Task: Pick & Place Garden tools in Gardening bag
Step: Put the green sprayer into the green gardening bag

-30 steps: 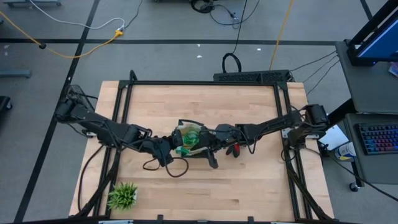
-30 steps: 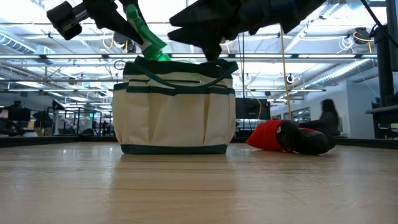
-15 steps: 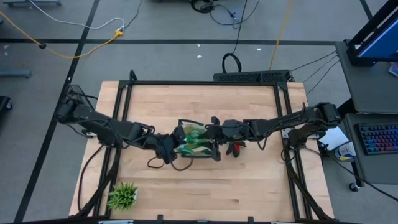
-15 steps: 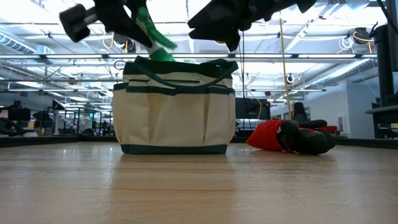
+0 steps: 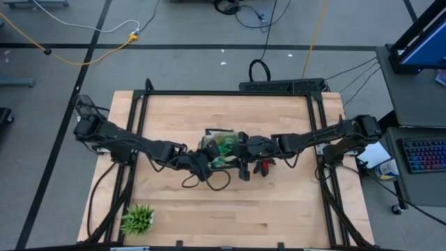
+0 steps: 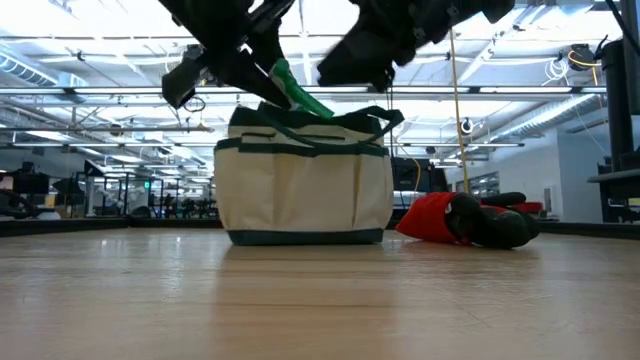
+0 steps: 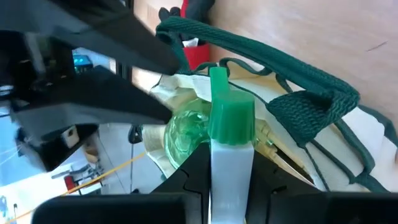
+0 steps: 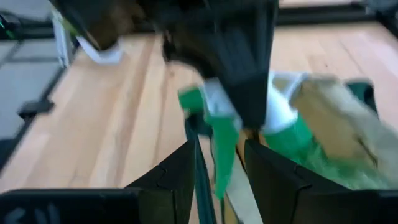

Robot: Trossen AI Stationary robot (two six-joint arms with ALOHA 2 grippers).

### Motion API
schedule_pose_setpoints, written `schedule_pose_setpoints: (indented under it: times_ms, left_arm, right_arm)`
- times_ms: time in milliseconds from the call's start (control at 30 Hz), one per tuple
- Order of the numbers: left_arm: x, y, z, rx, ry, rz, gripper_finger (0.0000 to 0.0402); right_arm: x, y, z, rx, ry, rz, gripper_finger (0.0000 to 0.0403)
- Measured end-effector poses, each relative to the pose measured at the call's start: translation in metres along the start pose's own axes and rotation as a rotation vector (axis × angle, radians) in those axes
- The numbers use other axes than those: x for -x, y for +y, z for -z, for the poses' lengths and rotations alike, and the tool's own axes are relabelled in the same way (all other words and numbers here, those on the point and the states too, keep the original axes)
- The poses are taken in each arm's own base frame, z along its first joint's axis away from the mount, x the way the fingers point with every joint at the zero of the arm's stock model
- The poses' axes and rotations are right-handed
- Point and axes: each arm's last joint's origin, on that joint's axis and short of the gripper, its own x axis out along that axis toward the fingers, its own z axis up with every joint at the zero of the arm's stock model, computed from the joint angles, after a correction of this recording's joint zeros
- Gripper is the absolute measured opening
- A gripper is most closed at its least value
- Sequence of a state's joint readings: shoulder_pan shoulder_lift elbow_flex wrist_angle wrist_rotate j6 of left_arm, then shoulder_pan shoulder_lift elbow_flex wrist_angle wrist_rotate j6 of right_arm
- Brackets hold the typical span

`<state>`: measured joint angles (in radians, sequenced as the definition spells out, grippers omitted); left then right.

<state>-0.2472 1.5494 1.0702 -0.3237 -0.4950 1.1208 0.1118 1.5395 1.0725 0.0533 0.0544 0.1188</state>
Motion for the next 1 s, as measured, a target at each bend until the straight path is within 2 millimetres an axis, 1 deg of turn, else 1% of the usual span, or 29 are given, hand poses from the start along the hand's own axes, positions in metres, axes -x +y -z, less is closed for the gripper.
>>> schedule_pose_setpoints:
  times_ms: [100,167,300,400,567,667,767,900,1000]
  left_arm:
    - [-0.005,-0.002,0.0,0.004,0.009,0.008,0.0059]
    - [-0.006,-0.001,0.002,0.027,0.018,0.01,0.006]
    - [-0.008,0.001,0.006,0.119,0.032,0.007,0.0062]
    - [-0.009,0.003,0.01,0.19,0.047,-0.004,0.0067]
    - [-0.01,0.002,0.014,0.201,0.113,-0.02,0.0084]
    - [-0.01,0.003,0.016,0.211,0.165,-0.053,0.008]
    - [-0.011,0.003,0.017,0.228,0.17,-0.049,0.0068]
    - [-0.014,0.001,0.022,0.253,0.176,-0.009,0.0062]
    - [-0.016,0.0,0.025,0.297,0.165,0.022,0.0079]
  right_arm:
    - [0.0,-0.004,0.004,0.0,0.043,0.016,0.013]
    - [0.0,-0.006,0.004,0.013,0.042,0.021,0.013]
    - [0.0,-0.007,0.001,0.027,0.016,0.022,0.013]
    - [0.0,-0.009,0.002,0.022,0.033,0.026,0.013]
    - [0.0,-0.009,0.005,0.021,0.057,0.027,0.013]
    - [0.0,-0.01,0.007,0.014,0.083,0.04,0.013]
    - [0.001,-0.012,0.012,0.02,0.128,0.114,0.013]
    - [0.002,-0.014,0.018,0.068,0.189,0.143,0.013]
    - [0.002,-0.014,0.019,0.182,0.206,0.13,0.013]
